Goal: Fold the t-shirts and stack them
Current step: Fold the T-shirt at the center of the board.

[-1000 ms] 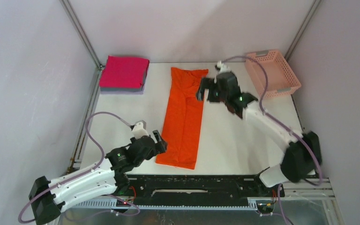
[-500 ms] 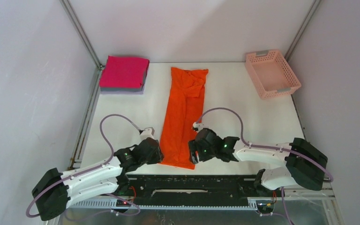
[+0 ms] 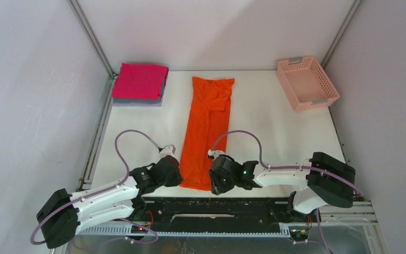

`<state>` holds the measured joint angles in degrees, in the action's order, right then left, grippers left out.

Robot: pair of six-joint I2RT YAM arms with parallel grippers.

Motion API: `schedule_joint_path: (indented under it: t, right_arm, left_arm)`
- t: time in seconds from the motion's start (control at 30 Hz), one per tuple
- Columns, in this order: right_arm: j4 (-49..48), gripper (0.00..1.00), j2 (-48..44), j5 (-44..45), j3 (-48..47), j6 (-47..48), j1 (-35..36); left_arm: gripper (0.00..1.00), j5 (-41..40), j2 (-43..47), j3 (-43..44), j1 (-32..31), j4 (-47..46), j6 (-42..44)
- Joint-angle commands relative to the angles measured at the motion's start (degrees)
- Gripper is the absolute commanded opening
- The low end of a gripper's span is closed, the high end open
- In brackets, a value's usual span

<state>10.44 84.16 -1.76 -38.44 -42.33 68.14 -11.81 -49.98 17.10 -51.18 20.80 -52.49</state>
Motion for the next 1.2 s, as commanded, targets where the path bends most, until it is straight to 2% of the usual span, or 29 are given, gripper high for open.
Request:
schedule_joint_path:
  t: [0.0,0.1,0.23,0.43,0.63,0.7,0.87,0.93,1.07,1.17]
  right_arm:
    - [-1.1,0.31,1.36,0.41,0.72,-1.57,0.59]
    - [0.8,0.15,-1.51,1.57,2.49,-2.41,1.49]
    - [2.14,0.04,-6.7,1.28,7.44,-3.91,2.7]
    - [2.86,0.0,-12.36,1.39,9.73,-3.56,7.19]
    - [4.81,0.0,-17.29,8.12,9.13,-1.31,6.74]
    - [3.74,0.0,-18.57,9.5,8.55,0.44,5.7]
    - [-3.06,0.0,-17.87,9.78,7.58,4.08,0.1]
    - [-6.2,0.0,-15.89,9.75,6.77,5.38,-2.94]
    - [-11.36,0.0,-11.89,9.27,4.07,8.33,-8.22]
    - [-12.63,0.0,-8.83,8.36,1.01,9.97,-11.78]
  left_arm:
    - [0.0,3.25,0.9,-1.56,0.29,3.73,-0.64]
    - [0.0,3.45,2.35,-1.66,0.14,6.06,-1.59]
    - [0.0,7.45,6.72,-4.67,-3.27,3.95,-3.23]
    - [0.0,10.61,11.35,-6.07,-10.88,0.98,-6.54]
    - [0.0,11.37,12.31,-5.92,-11.14,-4.95,-6.64]
    - [0.0,8.75,11.44,-4.52,-11.05,-6.13,-5.82]
    - [0.0,0.73,7.36,2.03,-8.6,-7.4,1.13]
    - [0.0,-2.3,5.22,3.51,-5.57,-9.1,2.68]
    - [0.0,2.36,-1.29,4.7,3.05,-22.22,3.13]
    - [0.0,1.04,-7.48,8.45,6.31,-23.66,3.76]
